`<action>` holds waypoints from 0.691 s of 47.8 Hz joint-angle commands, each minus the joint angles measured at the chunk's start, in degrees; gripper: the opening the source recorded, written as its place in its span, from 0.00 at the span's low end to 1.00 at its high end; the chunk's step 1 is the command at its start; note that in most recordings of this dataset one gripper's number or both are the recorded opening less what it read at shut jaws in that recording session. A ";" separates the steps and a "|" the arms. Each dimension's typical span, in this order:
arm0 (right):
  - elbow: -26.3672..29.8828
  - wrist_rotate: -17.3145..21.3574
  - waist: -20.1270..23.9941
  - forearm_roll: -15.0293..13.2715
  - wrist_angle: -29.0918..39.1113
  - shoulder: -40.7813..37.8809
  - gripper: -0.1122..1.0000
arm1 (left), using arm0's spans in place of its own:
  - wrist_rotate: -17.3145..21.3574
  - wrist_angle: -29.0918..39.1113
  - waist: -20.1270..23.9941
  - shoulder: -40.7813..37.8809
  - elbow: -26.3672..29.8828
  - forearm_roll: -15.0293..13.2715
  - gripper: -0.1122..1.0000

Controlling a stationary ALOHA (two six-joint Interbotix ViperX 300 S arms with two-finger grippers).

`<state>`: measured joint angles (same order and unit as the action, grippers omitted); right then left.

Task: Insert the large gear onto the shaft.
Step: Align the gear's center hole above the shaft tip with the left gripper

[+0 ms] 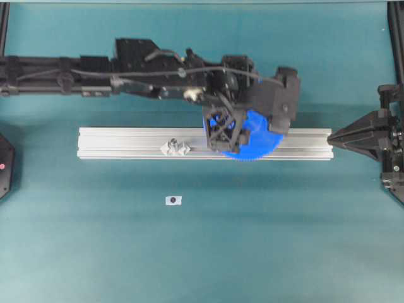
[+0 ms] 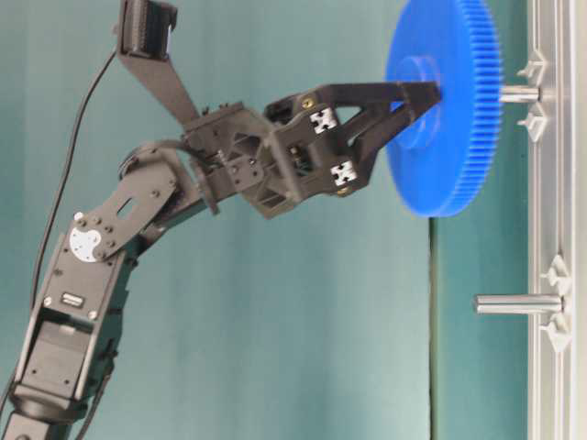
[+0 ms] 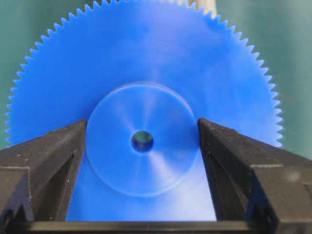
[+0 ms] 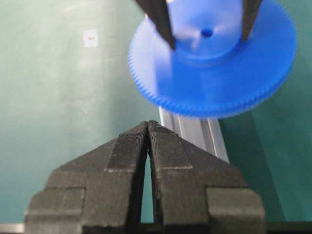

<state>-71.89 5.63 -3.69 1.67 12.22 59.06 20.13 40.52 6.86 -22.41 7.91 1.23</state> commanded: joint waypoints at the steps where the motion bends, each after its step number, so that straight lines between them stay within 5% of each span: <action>1: 0.44 0.62 -0.18 -0.09 -0.44 -0.26 0.19 | -0.18 -0.44 -0.70 0.62 0.70 0.00 0.83; 33: 0.70 0.70 -0.26 -0.09 -0.26 0.00 0.19 | -1.76 0.62 0.00 1.85 -1.05 0.09 0.83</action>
<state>-71.98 5.63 -3.78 1.67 12.30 59.33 18.28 40.52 6.42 -23.29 6.24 1.23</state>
